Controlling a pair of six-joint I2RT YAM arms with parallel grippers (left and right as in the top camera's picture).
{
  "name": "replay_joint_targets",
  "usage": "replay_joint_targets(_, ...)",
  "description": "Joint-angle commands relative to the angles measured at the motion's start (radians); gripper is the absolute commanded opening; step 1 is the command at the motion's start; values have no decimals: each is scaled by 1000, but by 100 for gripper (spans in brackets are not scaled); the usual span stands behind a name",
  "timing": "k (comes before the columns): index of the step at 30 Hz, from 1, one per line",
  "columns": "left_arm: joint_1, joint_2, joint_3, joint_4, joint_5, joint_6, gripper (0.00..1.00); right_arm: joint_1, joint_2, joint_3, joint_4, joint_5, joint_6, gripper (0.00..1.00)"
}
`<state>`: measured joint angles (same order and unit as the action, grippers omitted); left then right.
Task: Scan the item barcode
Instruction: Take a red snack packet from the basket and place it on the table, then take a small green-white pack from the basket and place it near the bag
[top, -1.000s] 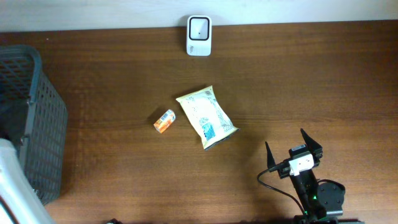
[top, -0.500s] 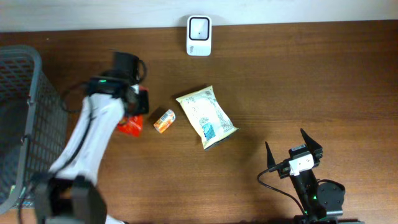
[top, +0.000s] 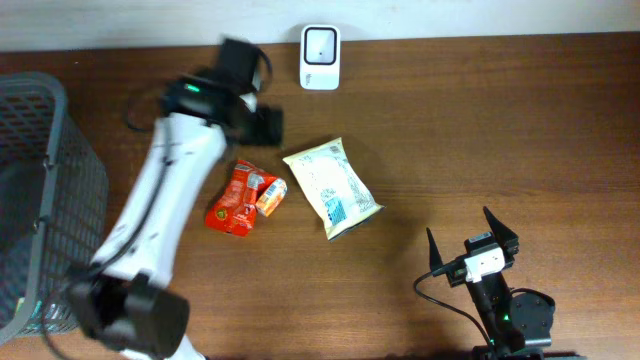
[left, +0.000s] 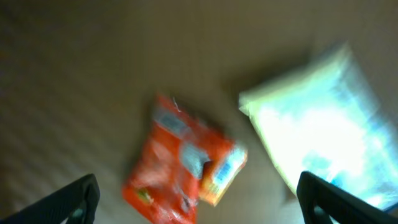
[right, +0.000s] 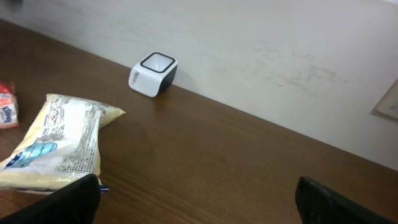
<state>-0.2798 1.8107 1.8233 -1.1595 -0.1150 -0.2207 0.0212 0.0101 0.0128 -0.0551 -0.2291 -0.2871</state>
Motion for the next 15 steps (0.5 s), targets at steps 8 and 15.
replay_joint_targets(8,749,-280,287,-272,-229,-322,99,6,-7,-7,-2,-3,10,99)
replay_joint_targets(15,1020,-159,-22,-214,-183,-370,99,6,-7,-7,-2,-3,11,99)
